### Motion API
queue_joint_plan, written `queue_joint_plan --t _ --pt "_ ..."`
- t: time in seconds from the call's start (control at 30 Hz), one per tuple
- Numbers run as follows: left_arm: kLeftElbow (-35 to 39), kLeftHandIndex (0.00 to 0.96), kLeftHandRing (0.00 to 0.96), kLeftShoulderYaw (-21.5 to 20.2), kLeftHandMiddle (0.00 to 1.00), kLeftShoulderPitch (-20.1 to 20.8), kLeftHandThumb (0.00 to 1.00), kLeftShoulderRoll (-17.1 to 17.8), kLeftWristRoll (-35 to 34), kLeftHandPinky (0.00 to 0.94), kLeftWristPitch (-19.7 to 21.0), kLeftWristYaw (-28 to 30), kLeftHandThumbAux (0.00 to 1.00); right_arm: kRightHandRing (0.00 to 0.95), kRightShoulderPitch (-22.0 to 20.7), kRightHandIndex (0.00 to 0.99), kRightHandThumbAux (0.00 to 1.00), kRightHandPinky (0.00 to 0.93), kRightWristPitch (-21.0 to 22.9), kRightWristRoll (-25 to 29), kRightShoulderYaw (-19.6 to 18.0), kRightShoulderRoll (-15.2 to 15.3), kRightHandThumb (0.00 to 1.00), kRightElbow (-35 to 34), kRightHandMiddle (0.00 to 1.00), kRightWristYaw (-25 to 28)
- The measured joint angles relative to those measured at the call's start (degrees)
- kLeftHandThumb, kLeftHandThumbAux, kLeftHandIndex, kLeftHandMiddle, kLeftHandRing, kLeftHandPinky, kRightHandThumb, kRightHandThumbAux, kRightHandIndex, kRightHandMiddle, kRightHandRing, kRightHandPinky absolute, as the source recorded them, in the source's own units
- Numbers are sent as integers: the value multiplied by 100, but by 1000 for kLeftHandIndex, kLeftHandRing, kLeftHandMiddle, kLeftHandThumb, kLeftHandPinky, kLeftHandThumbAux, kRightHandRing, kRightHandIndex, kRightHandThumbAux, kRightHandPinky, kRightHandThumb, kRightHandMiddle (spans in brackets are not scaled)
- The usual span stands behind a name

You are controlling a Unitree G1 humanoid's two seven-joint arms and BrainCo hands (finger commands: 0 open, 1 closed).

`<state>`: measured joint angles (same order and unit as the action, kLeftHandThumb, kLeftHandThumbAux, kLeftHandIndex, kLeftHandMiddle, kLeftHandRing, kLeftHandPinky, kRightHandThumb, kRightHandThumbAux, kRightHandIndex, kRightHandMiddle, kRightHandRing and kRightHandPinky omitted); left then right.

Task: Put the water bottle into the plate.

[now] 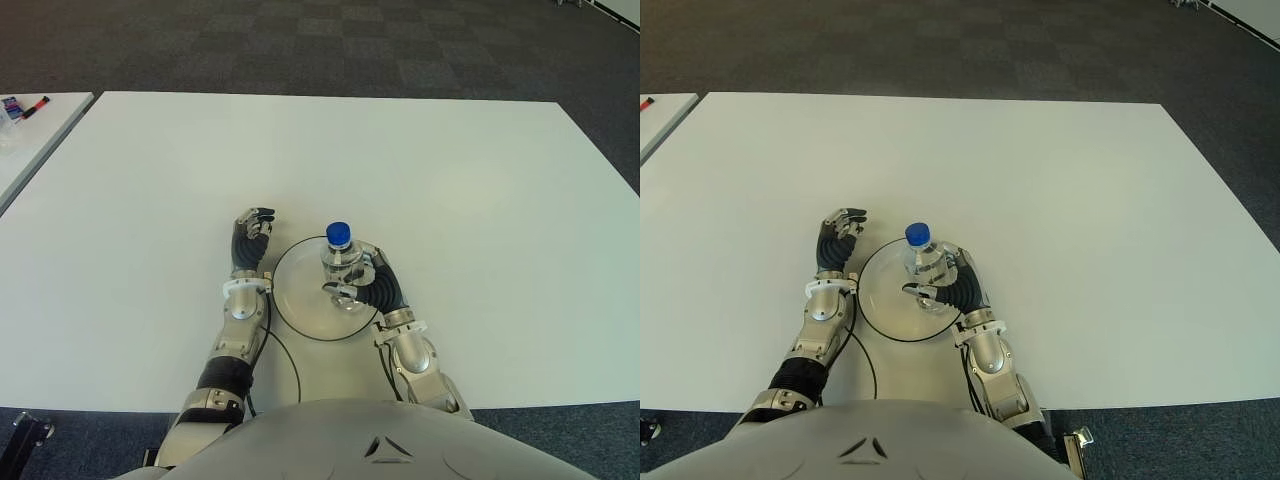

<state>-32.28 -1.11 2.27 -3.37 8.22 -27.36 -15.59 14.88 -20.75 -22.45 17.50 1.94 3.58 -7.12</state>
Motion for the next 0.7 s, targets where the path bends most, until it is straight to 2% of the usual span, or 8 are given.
queue_joint_plan --t 0.7 --pt "5 411 350 -4 352 0 717 3 70 358 0 -18 710 549 -48 424 677 538 -208 132 -25 38 844 145 477 39"
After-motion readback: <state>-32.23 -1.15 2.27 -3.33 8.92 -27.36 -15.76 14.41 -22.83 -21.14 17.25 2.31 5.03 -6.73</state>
